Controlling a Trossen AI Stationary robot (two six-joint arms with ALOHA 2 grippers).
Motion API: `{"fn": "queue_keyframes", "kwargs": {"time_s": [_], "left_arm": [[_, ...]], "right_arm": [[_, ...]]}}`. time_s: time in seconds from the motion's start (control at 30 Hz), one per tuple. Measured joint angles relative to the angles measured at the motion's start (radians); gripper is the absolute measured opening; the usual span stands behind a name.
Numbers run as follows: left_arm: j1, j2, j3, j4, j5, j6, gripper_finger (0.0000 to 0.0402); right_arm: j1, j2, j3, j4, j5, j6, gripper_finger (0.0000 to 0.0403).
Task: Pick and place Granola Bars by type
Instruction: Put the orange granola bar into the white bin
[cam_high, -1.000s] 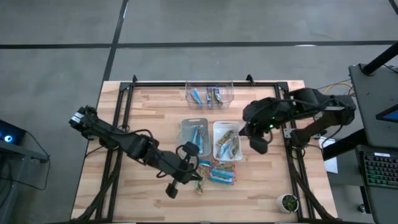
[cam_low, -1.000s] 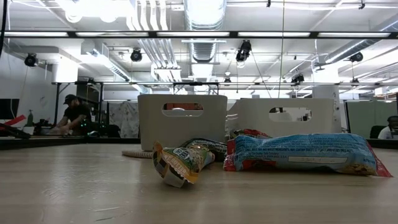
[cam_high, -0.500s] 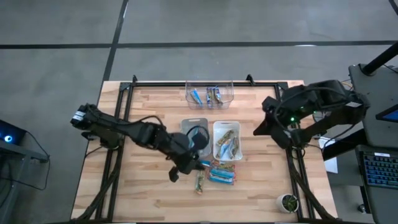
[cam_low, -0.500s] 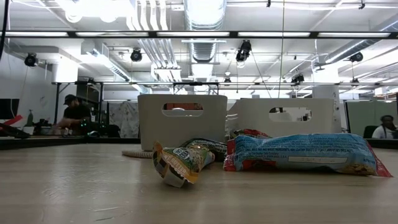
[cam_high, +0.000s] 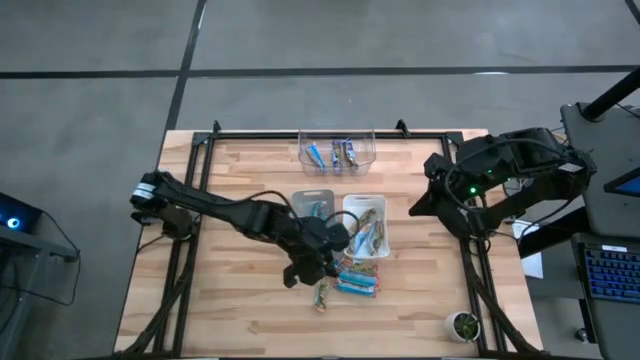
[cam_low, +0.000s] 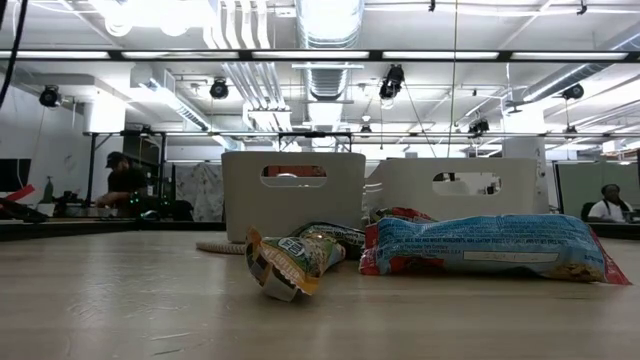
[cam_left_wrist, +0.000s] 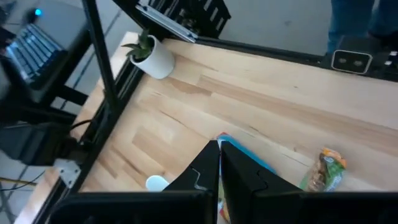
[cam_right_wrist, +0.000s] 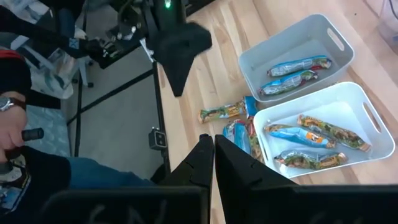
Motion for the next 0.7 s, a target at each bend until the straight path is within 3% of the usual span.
{"fn": "queue_keyframes", "kwargs": {"time_s": [0.13,0.53,0.7], "left_arm": [[0.000,0.075,0.067,-0.032,0.004,0.028,0.0000],[-0.039,0.294,0.327,-0.377,0.004,0.283,0.0000],[-0.048,0.362,0.411,-0.456,-0.003,0.300,0.0000]], "right_arm": [[0.000,0.008,0.000,-0.004,0.000,0.000,0.0008],[0.000,0.017,-0.001,-0.048,0.000,-0.001,0.0008],[0.000,0.017,-0.002,-0.055,0.000,-0.014,0.0008]]}}
